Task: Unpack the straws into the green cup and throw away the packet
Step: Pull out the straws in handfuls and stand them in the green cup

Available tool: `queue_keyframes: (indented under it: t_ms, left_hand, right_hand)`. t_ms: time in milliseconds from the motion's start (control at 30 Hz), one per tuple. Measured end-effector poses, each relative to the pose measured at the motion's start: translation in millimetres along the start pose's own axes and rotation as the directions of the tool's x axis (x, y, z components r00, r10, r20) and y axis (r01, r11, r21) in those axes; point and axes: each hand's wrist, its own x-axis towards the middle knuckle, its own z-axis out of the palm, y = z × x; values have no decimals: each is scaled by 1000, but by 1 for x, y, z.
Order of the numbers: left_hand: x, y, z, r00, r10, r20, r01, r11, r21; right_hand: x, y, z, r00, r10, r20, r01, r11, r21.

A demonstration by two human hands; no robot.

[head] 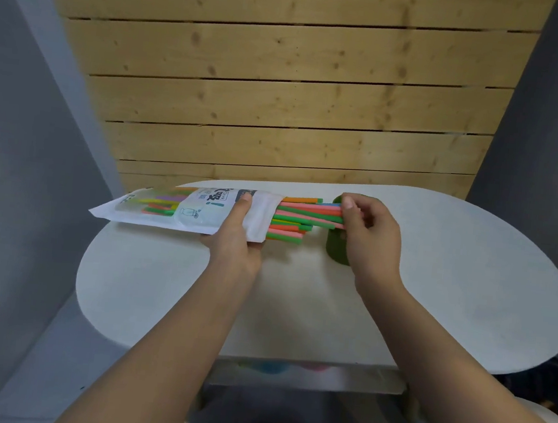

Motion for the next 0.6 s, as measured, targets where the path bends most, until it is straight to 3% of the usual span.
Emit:
queue_keyframes:
  t_ms: [100,233,367,500,600]
  left_hand:
    - [-3,1,1,1000,3,3,-3,1000,-25]
    - [-9,-4,3,999,-24,37,25,999,-32]
    - [-14,-10,5,999,-38,39,39,999,-25]
    - [-13,-10,6,999,-38,21,39,998,-56]
    - [-11,-10,8,999,-32,-2,32,997,-65]
  right_hand:
    - [-5,-4,4,970,208,121,-233,942,244]
    - [-11,-5,15,913,287,289,-383,846,372]
    - [-7,-9,18,888,379,262,-457,796,397]
    - [0,-12,6,902,378,207,-431,792,432]
    - [6,-15,-6,903,389,183,-423,730,536]
